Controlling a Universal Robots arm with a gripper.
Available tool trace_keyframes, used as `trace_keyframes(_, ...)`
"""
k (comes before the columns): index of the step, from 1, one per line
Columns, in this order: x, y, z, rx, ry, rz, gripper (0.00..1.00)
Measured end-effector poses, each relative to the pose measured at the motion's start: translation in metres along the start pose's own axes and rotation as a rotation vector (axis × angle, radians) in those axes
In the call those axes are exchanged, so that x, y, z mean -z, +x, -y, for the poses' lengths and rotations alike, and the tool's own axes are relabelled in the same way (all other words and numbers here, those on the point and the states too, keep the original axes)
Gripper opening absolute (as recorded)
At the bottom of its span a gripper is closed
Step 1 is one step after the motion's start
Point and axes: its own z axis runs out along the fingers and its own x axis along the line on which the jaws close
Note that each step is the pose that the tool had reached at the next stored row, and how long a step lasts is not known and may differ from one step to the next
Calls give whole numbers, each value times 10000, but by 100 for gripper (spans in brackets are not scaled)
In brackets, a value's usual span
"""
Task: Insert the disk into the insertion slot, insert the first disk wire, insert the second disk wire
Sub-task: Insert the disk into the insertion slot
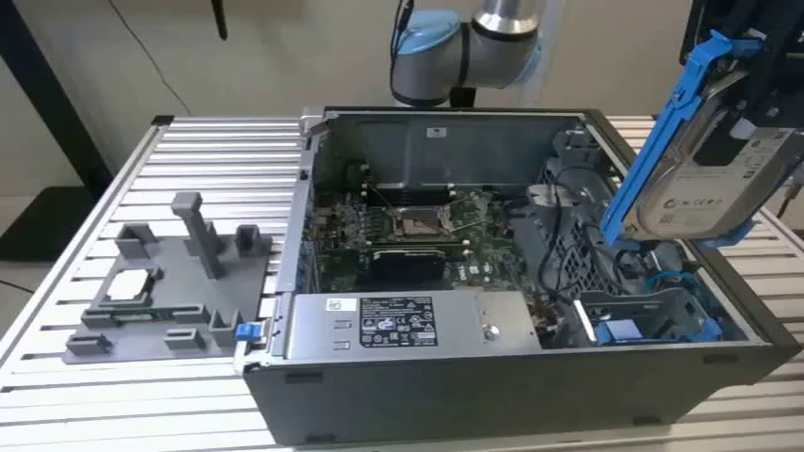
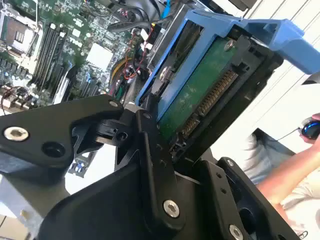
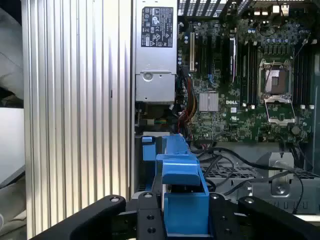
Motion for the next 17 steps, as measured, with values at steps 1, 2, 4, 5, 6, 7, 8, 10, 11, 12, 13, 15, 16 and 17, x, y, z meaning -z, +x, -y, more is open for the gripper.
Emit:
trace_keyframes(1, 0, 0, 0, 0, 0, 0, 0)
trace_keyframes(2, 0, 0, 0, 0, 0, 0, 0)
trace_keyframes(4, 0, 0, 0, 0, 0, 0, 0)
trace_keyframes(5, 0, 0, 0, 0, 0, 0, 0)
trace_keyframes(6, 0, 0, 0, 0, 0, 0, 0)
trace_keyframes(7, 0, 0, 0, 0, 0, 0, 0)
trace_keyframes(8, 0, 0, 0, 0, 0, 0, 0)
trace_keyframes(10, -2, 0, 0, 0, 4, 0, 0)
trace_keyframes(11, -6, 0, 1, 0, 4, 0, 0)
trace_keyframes(12, -10, 0, 1, 0, 4, 0, 0)
trace_keyframes(13, -15, 0, 2, -1, 5, 0, 0)
trace_keyframes(15, -33, 2, 10, 1, 5, -4, 0)
trace_keyframes(16, -46, 4, 15, 1, 5, -2, 0)
trace_keyframes(17, -61, 7, 20, 0, 5, 0, 0)
